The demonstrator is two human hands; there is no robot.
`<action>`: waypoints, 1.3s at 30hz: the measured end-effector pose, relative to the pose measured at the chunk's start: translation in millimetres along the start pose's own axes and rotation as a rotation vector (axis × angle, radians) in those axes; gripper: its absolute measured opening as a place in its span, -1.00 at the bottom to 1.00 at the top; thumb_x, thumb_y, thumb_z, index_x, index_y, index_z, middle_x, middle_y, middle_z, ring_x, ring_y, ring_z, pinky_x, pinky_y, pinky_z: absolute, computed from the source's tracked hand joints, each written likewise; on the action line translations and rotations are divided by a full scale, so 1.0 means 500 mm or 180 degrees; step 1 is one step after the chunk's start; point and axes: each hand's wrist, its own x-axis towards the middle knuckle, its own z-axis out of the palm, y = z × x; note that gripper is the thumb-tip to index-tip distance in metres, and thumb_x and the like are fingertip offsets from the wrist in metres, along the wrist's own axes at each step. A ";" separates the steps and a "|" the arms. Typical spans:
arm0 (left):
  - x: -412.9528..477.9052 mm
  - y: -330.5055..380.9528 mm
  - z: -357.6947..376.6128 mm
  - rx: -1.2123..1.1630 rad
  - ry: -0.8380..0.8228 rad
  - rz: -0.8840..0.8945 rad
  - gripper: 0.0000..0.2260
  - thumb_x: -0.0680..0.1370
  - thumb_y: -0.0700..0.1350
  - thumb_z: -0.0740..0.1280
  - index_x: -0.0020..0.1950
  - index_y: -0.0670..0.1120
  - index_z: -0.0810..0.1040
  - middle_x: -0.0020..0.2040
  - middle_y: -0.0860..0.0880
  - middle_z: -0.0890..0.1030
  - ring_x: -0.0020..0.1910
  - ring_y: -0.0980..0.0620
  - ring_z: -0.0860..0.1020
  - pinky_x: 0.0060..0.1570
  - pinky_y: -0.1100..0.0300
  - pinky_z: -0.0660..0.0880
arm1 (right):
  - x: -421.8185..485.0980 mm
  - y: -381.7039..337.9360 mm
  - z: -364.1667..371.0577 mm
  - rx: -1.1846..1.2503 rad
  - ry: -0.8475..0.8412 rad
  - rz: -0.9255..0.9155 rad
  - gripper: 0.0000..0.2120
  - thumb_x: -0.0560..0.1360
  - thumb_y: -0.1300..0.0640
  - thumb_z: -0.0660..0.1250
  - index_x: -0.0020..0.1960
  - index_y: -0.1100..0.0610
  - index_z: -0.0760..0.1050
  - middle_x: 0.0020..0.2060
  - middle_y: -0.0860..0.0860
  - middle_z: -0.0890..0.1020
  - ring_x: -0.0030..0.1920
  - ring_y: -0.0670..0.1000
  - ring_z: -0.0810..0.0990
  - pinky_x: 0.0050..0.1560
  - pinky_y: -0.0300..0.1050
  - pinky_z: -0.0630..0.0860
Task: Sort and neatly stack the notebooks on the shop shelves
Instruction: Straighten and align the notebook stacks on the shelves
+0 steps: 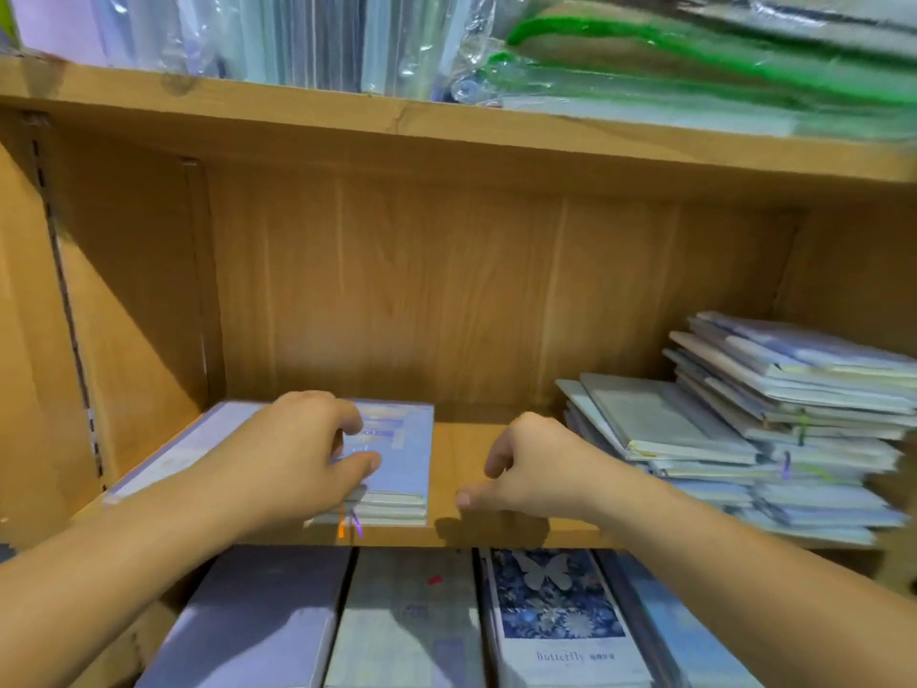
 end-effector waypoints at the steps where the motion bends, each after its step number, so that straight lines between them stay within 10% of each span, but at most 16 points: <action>1: 0.009 0.042 0.005 -0.0319 0.0007 0.0078 -0.75 0.49 0.22 0.45 -0.06 0.05 0.60 -0.31 0.10 0.58 -0.26 0.15 0.54 -0.22 0.14 0.49 | -0.015 0.020 -0.021 -0.0040 0.0126 -0.0008 -0.43 0.29 -0.40 0.53 0.00 0.07 0.68 -0.18 -0.11 0.65 -0.16 -0.09 0.61 -0.10 -0.05 0.64; 6: 0.084 0.266 0.081 -0.1468 -0.0697 0.0270 -0.80 0.58 0.08 0.39 -0.15 0.01 0.63 -0.33 -0.01 0.66 -0.36 0.02 0.61 -0.32 0.08 0.59 | -0.092 0.158 -0.106 -0.0271 0.0840 0.0093 -0.50 0.40 -0.33 0.47 -0.11 0.15 0.66 -0.37 -0.06 0.58 -0.33 -0.05 0.54 -0.29 -0.07 0.46; 12: 0.194 0.438 0.182 -0.2724 -0.0986 -0.0499 -0.55 0.63 0.13 0.34 -0.17 -0.26 0.62 -0.38 -0.18 0.65 -0.49 0.03 0.50 -0.39 0.23 0.44 | -0.148 0.312 -0.138 -0.0611 0.1493 0.0316 -0.71 0.60 -0.07 0.33 0.06 0.14 0.66 -0.05 0.07 0.68 0.02 0.10 0.63 0.01 0.08 0.59; 19: 0.246 0.463 0.207 -0.2940 -0.1452 -0.1280 -0.57 0.38 0.27 0.56 -0.24 -0.08 0.57 -0.57 0.05 0.47 -0.66 0.10 0.36 -0.57 0.35 0.25 | -0.145 0.365 -0.128 -0.0710 0.1529 0.0191 -0.77 0.62 0.02 0.26 0.15 0.07 0.63 0.09 -0.02 0.64 0.17 0.03 0.58 0.09 0.06 0.57; 25: 0.252 0.456 0.202 -0.3555 -0.2167 -0.1635 -0.76 0.58 0.01 0.45 0.03 -0.16 0.59 -0.39 -0.02 0.50 -0.51 0.12 0.38 -0.53 0.28 0.28 | -0.142 0.367 -0.130 -0.0753 0.1580 0.0110 -0.69 0.60 -0.18 0.30 0.16 -0.02 0.64 0.00 -0.11 0.59 0.12 -0.06 0.54 0.06 -0.02 0.57; 30: 0.238 0.435 0.193 -0.3037 -0.1811 -0.1169 -0.75 0.60 0.09 0.38 -0.11 -0.08 0.52 -0.42 0.00 0.42 -0.52 0.09 0.29 -0.51 0.28 0.21 | -0.146 0.370 -0.121 -0.0712 0.1531 0.0496 -0.46 0.50 -0.39 0.29 0.20 0.01 0.62 0.03 -0.04 0.50 0.10 0.02 0.53 0.07 0.01 0.56; 35: 0.219 0.417 0.166 -0.4456 -0.1326 -0.1107 -0.68 0.66 0.01 0.33 0.20 -0.24 0.60 -0.36 -0.02 0.46 -0.47 0.11 0.33 -0.52 0.26 0.23 | -0.160 0.339 -0.130 -0.0167 0.1799 0.0515 -0.20 0.33 -0.57 0.20 0.15 0.10 0.60 -0.24 0.02 0.60 -0.21 -0.04 0.57 -0.19 -0.02 0.56; 39: 0.177 0.347 0.118 -0.4566 -0.1046 -0.0814 -0.72 0.67 0.03 0.31 0.07 -0.19 0.63 -0.36 0.00 0.47 -0.45 0.11 0.33 -0.52 0.25 0.23 | -0.149 0.263 -0.121 0.1212 0.1621 0.0010 -0.60 0.41 -0.25 0.52 0.16 -0.12 0.57 -0.37 -0.12 0.63 -0.36 -0.13 0.58 -0.42 -0.35 0.38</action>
